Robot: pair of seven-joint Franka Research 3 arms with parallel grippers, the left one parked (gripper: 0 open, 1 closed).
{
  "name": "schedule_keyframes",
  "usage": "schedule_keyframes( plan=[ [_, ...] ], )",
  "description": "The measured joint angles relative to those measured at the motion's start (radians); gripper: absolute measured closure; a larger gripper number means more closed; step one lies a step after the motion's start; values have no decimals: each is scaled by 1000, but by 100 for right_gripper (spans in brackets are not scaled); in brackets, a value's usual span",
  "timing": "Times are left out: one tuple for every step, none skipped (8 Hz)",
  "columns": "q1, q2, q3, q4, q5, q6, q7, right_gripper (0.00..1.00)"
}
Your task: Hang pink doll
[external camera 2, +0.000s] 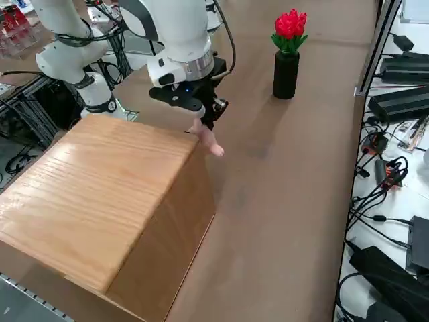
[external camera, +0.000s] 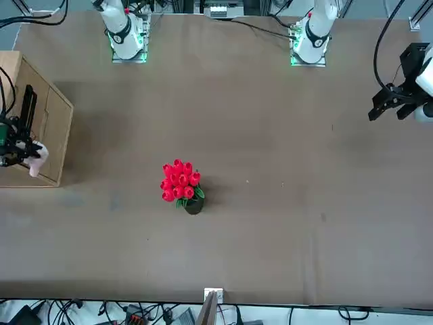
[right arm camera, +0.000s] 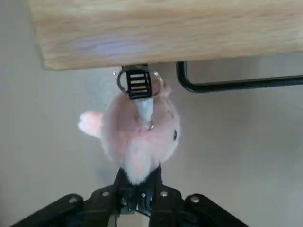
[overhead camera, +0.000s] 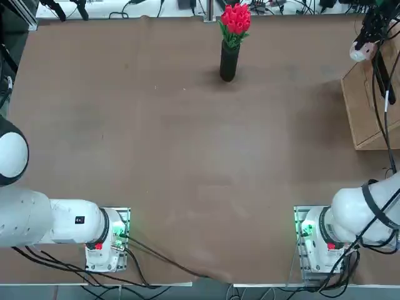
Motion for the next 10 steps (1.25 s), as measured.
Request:
schedule_keyframes(
  plan=[
    [0,1,0,-1,2,5,-1,96],
    [0,2,1,-2,9,8,-8,95],
    [0,2,1,-2,14,8,-24,82],
    [0,2,2,-2,17,8,-40,65],
    [0,1,5,-2,18,7,-51,45],
    [1,-2,13,1,18,-4,-64,27],
    [7,-10,23,10,18,-32,-107,6],
    [19,-23,29,30,18,-77,-197,0],
    [27,-42,34,54,18,-135,-320,0],
    [30,-60,39,78,16,-180,-457,0]
  ],
)
